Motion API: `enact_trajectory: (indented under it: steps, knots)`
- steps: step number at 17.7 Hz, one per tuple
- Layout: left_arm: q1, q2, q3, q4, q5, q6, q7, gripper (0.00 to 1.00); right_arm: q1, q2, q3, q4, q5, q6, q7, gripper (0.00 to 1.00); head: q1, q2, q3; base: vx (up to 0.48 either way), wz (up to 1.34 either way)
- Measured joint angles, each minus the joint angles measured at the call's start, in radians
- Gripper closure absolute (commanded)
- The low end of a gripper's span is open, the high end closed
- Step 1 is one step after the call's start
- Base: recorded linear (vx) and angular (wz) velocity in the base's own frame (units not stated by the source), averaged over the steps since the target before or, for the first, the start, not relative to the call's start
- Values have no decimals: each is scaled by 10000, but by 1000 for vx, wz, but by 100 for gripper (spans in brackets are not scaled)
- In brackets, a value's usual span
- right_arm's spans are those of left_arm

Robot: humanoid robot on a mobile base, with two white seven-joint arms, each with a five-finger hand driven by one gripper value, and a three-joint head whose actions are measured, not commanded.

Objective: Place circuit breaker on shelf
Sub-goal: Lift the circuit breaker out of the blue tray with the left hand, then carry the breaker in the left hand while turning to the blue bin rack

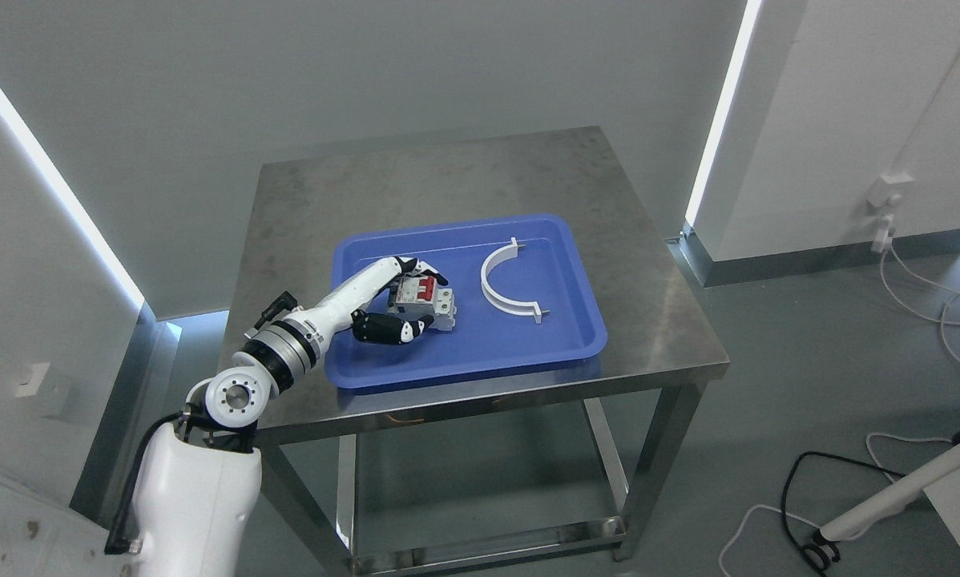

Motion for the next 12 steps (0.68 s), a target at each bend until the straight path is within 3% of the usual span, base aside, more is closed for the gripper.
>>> enact_trajectory:
  steps: [2,6,9,12]
  knots:
    - [-135,-105,329,5,717,-560,1262,91,-2,0,0,0,0,0,0,0,0,0,0,-134,84]
    - [41,-252,784,-172,2183,-2714,3874,91,0,0,0,-1,0,-13,0,0,0,0,0,-258,54]
    - [598,-328,977,-652,2999,-3225,4078,90,5,0,0,0,0,-6,0,0,0,0,0,-515,-115]
    - [1137,-372,1172,-1135,3482,-3361,3222,90,6,0,0,0,0,-1,0,0,0,0,0,-547,4]
